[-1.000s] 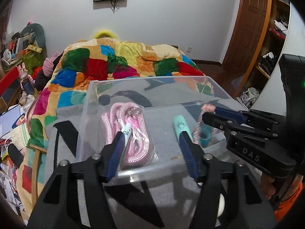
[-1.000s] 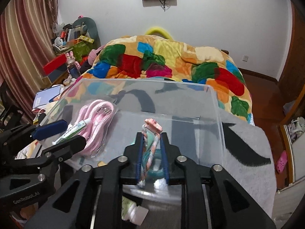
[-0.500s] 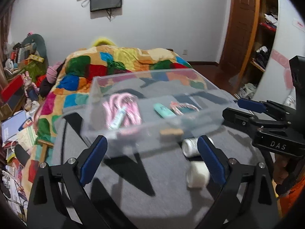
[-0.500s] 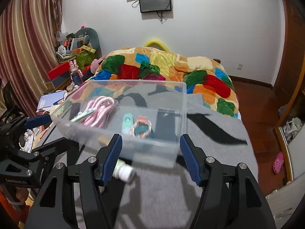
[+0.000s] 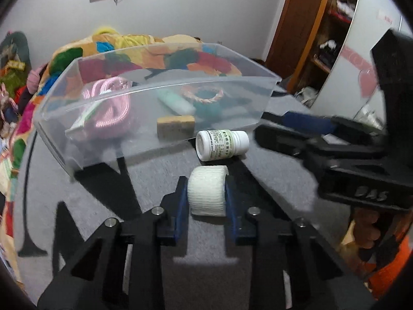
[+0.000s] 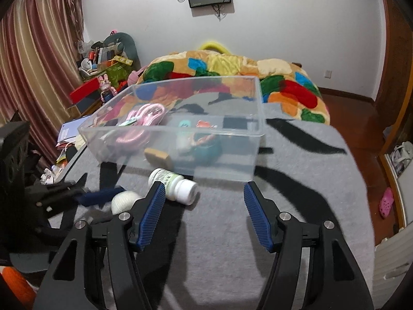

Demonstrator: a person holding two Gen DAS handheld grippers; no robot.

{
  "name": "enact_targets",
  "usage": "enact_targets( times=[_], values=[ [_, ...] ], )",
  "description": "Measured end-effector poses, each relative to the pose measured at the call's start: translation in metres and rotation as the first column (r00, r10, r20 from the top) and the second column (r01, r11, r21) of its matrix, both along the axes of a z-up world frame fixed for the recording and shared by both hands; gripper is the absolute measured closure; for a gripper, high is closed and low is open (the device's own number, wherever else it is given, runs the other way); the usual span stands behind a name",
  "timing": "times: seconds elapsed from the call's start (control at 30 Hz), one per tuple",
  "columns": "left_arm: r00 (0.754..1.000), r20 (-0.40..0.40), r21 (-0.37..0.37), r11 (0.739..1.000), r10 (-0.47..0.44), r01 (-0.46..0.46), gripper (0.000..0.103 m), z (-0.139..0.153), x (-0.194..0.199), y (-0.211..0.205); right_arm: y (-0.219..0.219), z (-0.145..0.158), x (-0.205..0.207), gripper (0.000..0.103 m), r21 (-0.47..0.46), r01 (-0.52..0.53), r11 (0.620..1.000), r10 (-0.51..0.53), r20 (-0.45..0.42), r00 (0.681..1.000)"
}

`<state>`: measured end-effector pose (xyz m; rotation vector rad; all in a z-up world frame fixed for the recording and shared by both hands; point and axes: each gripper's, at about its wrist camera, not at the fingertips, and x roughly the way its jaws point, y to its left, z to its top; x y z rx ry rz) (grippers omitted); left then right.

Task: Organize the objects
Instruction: 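Grasp the white tape roll with the left tool while the right tool grasps the white pill bottle, then carry the white tape roll and pill bottle into the clear box and release both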

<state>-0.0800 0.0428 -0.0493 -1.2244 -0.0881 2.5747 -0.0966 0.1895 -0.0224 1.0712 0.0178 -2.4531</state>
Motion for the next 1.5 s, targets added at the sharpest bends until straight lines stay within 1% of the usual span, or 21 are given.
enact_targets(
  times=[0.1,0.23,0.3,0.43,0.47,0.5,0.57,0.67,0.83,1.07,1.2,1.33,1.43,1.5],
  values=[
    [0.998,-0.040,-0.020,0.999,0.041,-0.042,0.078,0.004,0.008,-0.008,-0.012,-0.003,-0.001,0.043,0.011,-0.020,1.000,0.020,0.011,1.000],
    [0.994,-0.062,-0.021,0.995,0.091,-0.093,0.078,0.010,0.015,-0.026,-0.035,-0.008,-0.006,0.043,0.046,-0.059,0.997,0.058,0.024,0.998],
    [0.991,-0.068,-0.022,0.993,0.115,-0.117,0.078,0.011,0.016,-0.035,-0.047,-0.012,-0.010,0.043,0.083,-0.075,0.994,0.073,0.028,0.997],
    [0.987,-0.063,0.003,0.989,0.149,-0.149,0.078,0.010,0.016,-0.052,-0.057,-0.019,-0.017,0.044,0.128,-0.097,0.987,0.092,0.052,0.994],
    [0.986,-0.064,0.006,0.988,0.154,-0.154,0.078,0.010,0.016,-0.054,-0.057,-0.021,-0.017,0.045,0.129,-0.102,0.986,0.095,0.058,0.994],
    [0.985,-0.066,0.009,0.988,0.157,-0.157,0.078,0.010,0.016,-0.054,-0.057,-0.022,-0.017,0.051,0.128,-0.104,0.986,0.097,0.063,0.993],
    [0.984,-0.070,0.012,0.987,0.162,-0.161,0.078,0.012,0.015,-0.055,-0.054,-0.021,-0.015,0.051,0.122,-0.108,0.987,0.102,0.060,0.993],
    [0.983,-0.082,0.012,0.986,0.165,-0.164,0.078,0.018,0.016,-0.054,-0.050,-0.015,-0.007,0.051,0.120,-0.108,0.987,0.105,0.029,0.994],
    [0.976,-0.129,0.004,0.984,0.177,-0.178,0.078,0.036,0.014,-0.054,-0.044,0.003,0.012,0.051,0.112,-0.105,0.988,0.111,-0.052,0.992],
    [0.960,-0.196,-0.006,0.979,0.199,-0.204,0.078,0.063,0.004,-0.054,-0.033,0.038,0.020,0.051,0.038,-0.087,0.995,0.092,-0.141,0.986],
    [0.958,-0.197,0.015,0.977,0.210,-0.211,0.078,0.072,-0.011,-0.056,-0.030,0.053,0.011,0.051,0.007,-0.070,0.998,0.070,-0.175,0.982],
    [0.954,-0.200,0.023,0.975,0.222,-0.222,0.078,0.080,-0.030,-0.058,-0.029,0.061,-0.003,0.051,-0.020,-0.058,0.998,0.053,-0.177,0.983],
    [0.951,-0.203,0.006,0.972,0.233,-0.237,0.078,0.082,-0.045,-0.058,-0.032,0.063,-0.021,0.051,-0.017,-0.032,0.999,0.028,-0.176,0.984],
    [0.952,-0.191,-0.012,0.969,0.239,-0.245,0.078,0.079,-0.057,-0.057,-0.034,0.061,-0.035,0.051,-0.012,-0.019,1.000,0.017,-0.161,0.987]
  ],
)
